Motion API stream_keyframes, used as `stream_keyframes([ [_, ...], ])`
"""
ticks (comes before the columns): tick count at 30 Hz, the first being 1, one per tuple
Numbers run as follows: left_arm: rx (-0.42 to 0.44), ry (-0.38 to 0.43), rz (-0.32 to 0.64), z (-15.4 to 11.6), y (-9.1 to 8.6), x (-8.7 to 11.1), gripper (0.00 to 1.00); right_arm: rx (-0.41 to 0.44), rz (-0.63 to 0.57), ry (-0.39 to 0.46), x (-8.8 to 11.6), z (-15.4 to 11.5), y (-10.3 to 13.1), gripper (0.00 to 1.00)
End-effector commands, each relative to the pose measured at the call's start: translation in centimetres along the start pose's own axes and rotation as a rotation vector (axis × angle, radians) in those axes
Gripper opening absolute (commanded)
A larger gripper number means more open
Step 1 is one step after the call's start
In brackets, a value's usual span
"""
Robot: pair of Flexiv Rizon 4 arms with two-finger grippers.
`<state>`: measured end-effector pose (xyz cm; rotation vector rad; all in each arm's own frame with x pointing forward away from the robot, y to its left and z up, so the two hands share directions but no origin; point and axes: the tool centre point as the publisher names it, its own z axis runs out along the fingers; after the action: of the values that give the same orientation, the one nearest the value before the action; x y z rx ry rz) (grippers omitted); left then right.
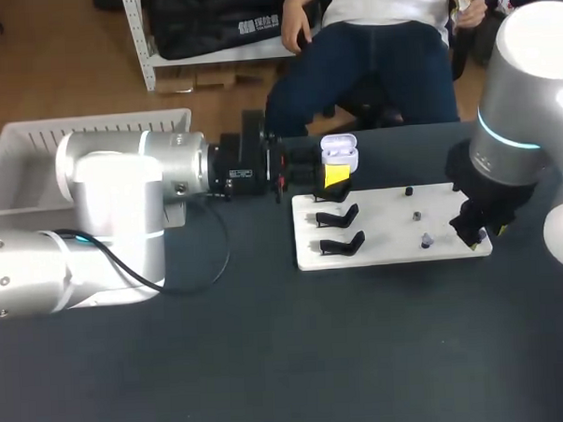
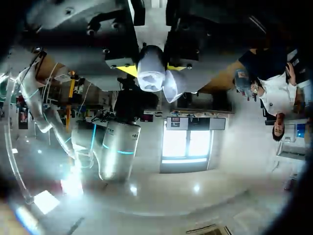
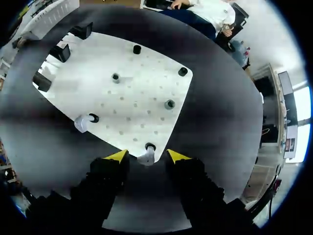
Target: Pick up each earbud case from the left stands, insert the matching earbuds, close the lid, and place the case in the box.
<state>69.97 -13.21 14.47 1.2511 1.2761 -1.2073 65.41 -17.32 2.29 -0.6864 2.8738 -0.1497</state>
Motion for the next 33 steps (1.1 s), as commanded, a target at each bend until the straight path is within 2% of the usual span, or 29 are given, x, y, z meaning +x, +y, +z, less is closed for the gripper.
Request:
stream_keyframes([
  [1,-0.004,-0.005,0.004,0.01,-0.09,0.11,0.00,0.001,-0.001,0.002,0.00,0.02,-0.02,0.44],
  [7,-0.004,-0.005,0.004,0.01,-0.09,0.11,0.00,0.005,0.001,0.009,0.02,0.04,-0.05,0.37],
  [11,-0.004,-0.005,0.004,0.01,-0.09,0.11,0.00,0.004,0.003,0.013,0.00,0.25,0.08,0.37],
  [14,-0.004,-0.005,0.004,0.01,-0.09,0.11,0.00,0.004,0.002,0.018,-0.06,0.51,0.14,0.30],
  [16,-0.004,-0.005,0.004,0.01,-0.09,0.11,0.00,0.006,0.005,0.023,0.00,0.63,0.18,0.30],
  [19,-0.004,-0.005,0.004,0.01,-0.09,0.11,0.00,0.006,0.007,0.025,0.07,0.57,0.33,0.24],
  [21,-0.004,-0.005,0.004,0.01,-0.09,0.11,0.00,0.005,0.008,0.027,0.09,0.56,0.38,0.25],
  [23,-0.004,-0.005,0.004,0.01,-0.09,0.11,0.00,0.007,0.009,0.028,0.09,0.55,0.39,0.32],
  [27,-0.004,-0.005,0.004,0.01,-0.09,0.11,0.00,0.021,0.017,0.027,-0.08,0.33,0.25,0.31],
  [29,-0.004,-0.005,0.004,0.01,-0.09,0.11,0.00,0.029,0.014,0.030,-0.09,0.29,0.19,0.35],
  [32,-0.004,-0.005,0.004,0.01,-0.09,0.11,0.00,0.032,0.015,0.030,-0.13,0.04,0.18,0.33],
  [33,-0.004,-0.005,0.004,0.01,-0.09,0.11,0.00,0.033,0.015,0.029,-0.14,-0.01,0.20,0.29],
])
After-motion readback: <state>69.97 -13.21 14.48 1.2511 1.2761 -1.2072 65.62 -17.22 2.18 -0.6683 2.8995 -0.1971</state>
